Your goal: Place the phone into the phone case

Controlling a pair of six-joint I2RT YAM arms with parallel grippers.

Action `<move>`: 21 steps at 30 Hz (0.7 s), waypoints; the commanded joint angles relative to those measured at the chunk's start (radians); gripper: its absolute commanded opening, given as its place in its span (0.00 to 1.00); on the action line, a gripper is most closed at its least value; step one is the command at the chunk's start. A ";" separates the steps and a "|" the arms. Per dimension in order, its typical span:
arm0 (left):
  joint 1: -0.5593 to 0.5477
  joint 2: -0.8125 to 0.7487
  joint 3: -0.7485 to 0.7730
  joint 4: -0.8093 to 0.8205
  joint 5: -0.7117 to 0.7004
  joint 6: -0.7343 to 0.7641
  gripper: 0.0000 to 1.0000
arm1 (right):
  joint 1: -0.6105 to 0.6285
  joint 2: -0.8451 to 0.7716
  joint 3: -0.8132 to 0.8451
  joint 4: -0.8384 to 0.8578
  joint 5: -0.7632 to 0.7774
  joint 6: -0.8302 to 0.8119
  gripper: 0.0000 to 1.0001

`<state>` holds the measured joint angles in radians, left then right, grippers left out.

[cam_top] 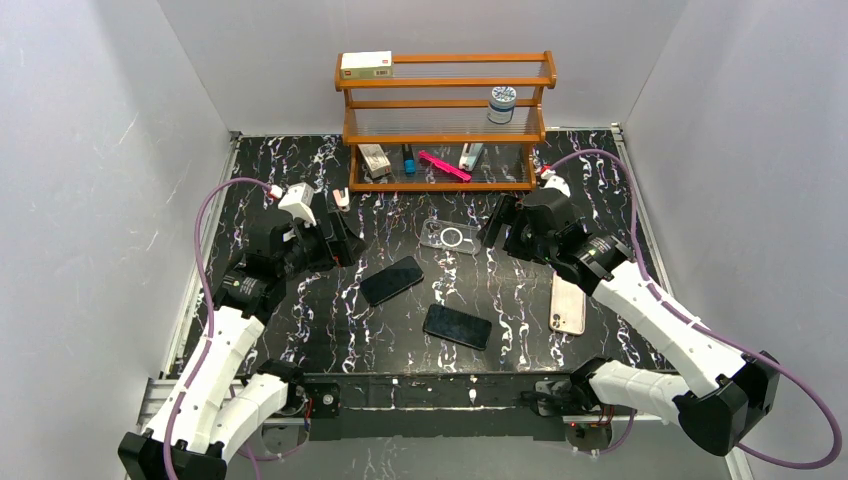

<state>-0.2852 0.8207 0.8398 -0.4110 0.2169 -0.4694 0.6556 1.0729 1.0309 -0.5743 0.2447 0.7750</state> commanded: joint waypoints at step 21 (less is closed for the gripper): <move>0.002 0.021 -0.045 0.011 -0.040 0.036 0.98 | -0.052 0.171 -0.034 -0.167 0.237 0.095 0.99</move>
<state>-0.2852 0.8375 0.8154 -0.3985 0.1902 -0.4526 0.6487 1.1751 1.0161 -0.6319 0.3813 0.8326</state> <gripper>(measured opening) 0.981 0.984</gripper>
